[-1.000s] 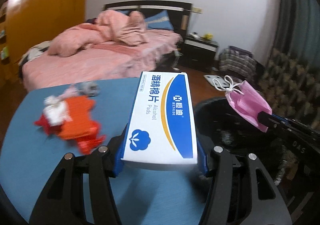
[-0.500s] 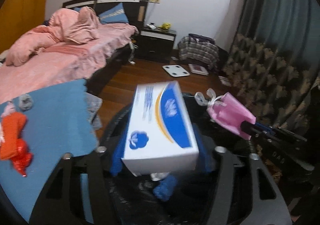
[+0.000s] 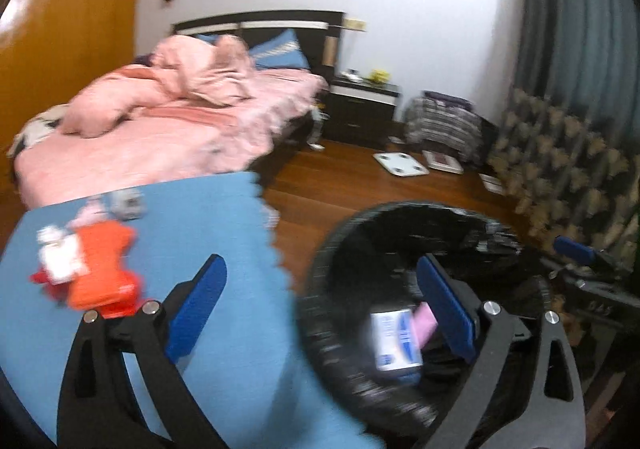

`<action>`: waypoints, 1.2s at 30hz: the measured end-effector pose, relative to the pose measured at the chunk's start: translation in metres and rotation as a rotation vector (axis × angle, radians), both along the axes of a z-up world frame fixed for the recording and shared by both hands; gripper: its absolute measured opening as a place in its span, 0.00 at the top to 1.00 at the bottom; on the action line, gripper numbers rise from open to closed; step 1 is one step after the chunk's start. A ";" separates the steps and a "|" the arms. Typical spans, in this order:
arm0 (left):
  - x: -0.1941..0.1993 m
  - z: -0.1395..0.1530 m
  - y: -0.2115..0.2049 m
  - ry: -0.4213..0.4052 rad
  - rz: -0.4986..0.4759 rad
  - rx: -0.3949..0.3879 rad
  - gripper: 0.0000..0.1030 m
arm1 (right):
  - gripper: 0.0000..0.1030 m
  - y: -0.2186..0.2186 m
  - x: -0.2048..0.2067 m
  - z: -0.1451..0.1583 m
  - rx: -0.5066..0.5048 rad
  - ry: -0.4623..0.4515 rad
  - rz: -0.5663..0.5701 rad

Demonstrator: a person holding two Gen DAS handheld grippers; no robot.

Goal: Collect trash
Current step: 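Carry the box and mask over the bin and open both tools, then grasp the red plastic bag with the right tool and lift it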

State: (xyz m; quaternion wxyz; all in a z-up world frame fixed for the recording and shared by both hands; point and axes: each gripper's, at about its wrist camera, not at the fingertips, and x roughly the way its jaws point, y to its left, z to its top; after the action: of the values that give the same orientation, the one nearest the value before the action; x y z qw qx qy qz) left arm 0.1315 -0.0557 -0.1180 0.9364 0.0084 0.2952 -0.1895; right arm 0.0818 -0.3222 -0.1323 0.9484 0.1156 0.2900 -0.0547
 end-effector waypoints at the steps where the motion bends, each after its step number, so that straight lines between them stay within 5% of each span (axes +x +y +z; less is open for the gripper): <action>1: -0.002 0.001 0.016 -0.003 0.037 0.002 0.09 | 0.05 0.008 0.003 0.002 0.002 -0.005 0.016; 13: -0.014 -0.020 0.174 0.009 0.385 0.063 0.09 | 0.05 0.161 0.060 -0.006 0.009 -0.021 0.293; 19: -0.011 -0.042 0.225 0.051 0.471 0.069 0.09 | 0.05 0.223 0.083 -0.024 -0.015 0.006 0.388; 36: -0.001 -0.073 0.275 0.121 0.557 0.049 0.09 | 0.17 0.315 0.128 -0.072 -0.051 0.134 0.525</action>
State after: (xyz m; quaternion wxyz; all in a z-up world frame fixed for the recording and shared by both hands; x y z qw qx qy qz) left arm 0.1302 0.2197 -0.1910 0.9326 -0.0616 0.3459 0.0820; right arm 0.2097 -0.0068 -0.2041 0.9114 0.0088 0.3707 0.1783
